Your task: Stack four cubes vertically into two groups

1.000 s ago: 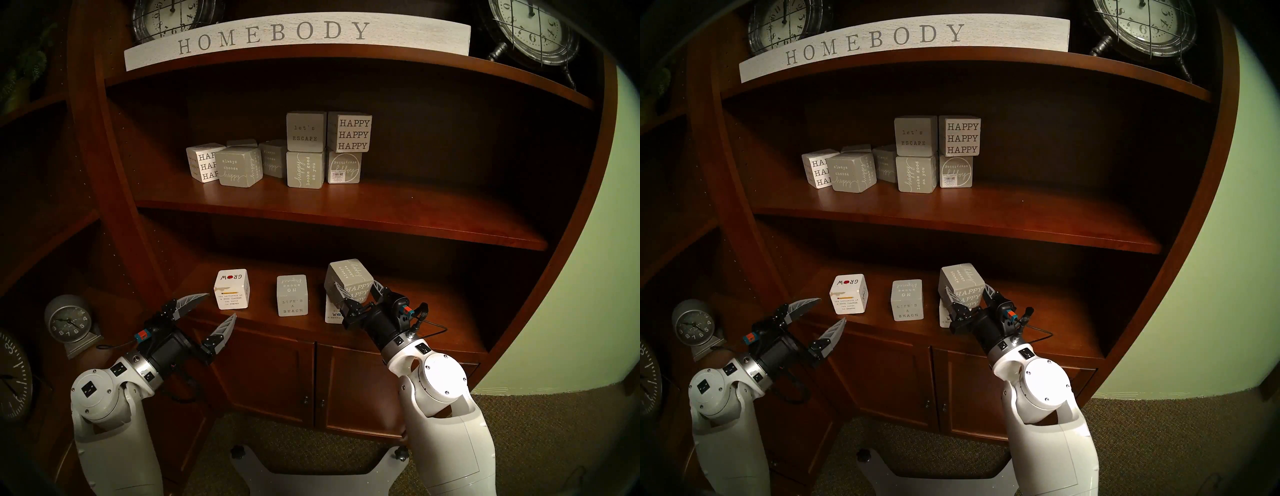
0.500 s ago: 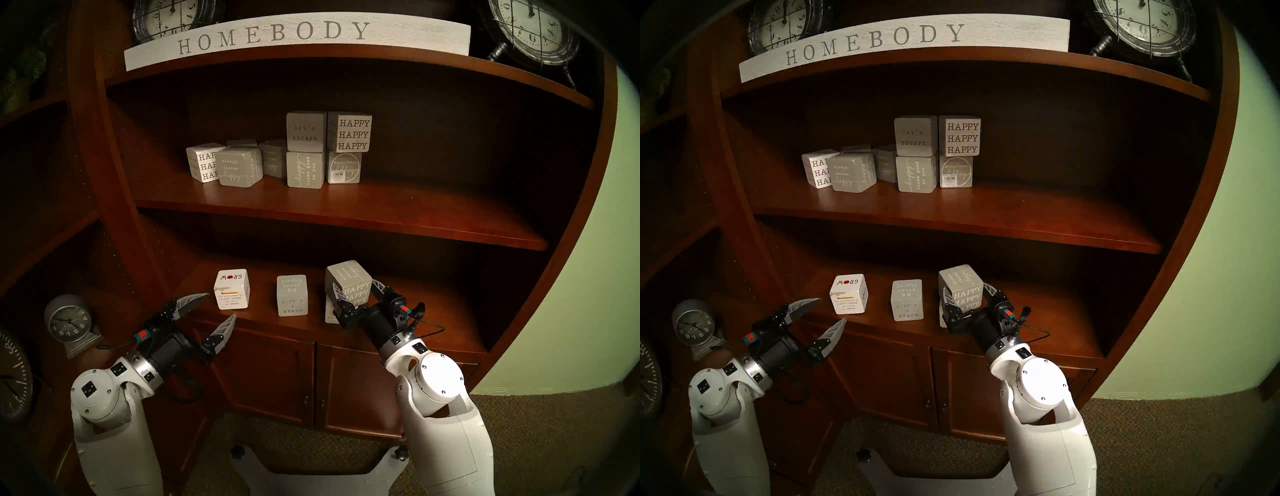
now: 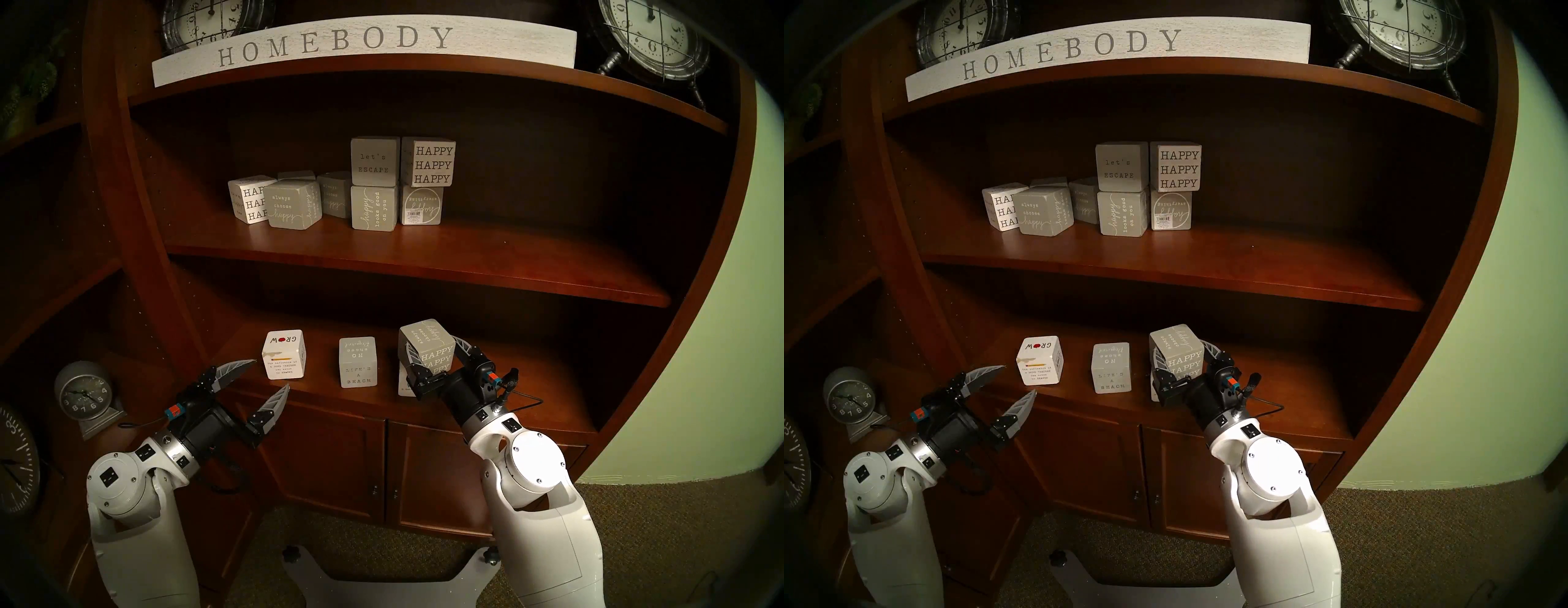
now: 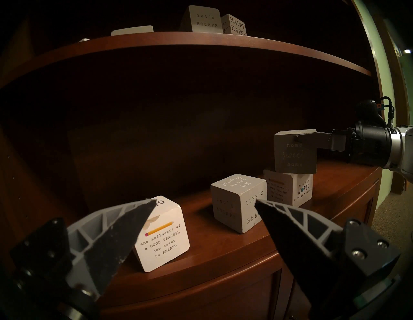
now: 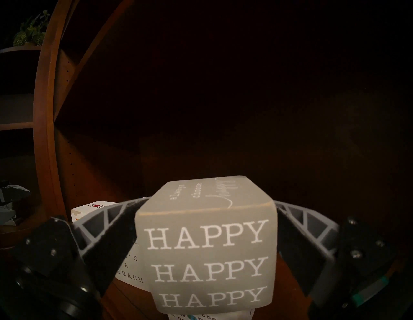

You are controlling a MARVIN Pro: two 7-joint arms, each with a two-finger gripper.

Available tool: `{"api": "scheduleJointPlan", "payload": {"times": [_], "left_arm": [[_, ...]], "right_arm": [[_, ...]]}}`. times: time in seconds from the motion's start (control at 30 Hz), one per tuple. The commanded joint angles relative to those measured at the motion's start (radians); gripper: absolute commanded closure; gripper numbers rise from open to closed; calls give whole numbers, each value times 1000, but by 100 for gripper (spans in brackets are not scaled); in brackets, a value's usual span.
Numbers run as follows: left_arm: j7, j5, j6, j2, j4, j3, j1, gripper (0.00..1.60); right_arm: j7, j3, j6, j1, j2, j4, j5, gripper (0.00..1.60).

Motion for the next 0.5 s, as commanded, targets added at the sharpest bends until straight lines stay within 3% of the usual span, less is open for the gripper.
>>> {"api": "scheduleJointPlan", "payload": {"times": [0.0,0.47], "left_arm": [[1,-3,1,2,-13,-1,1,0],[1,-3,1,2,-13,-1,1,0]], "right_arm": [[8,-6,-21,33,-5,-25,6,0],[12,-17,-25,45,-3,-42,14,0]]}}
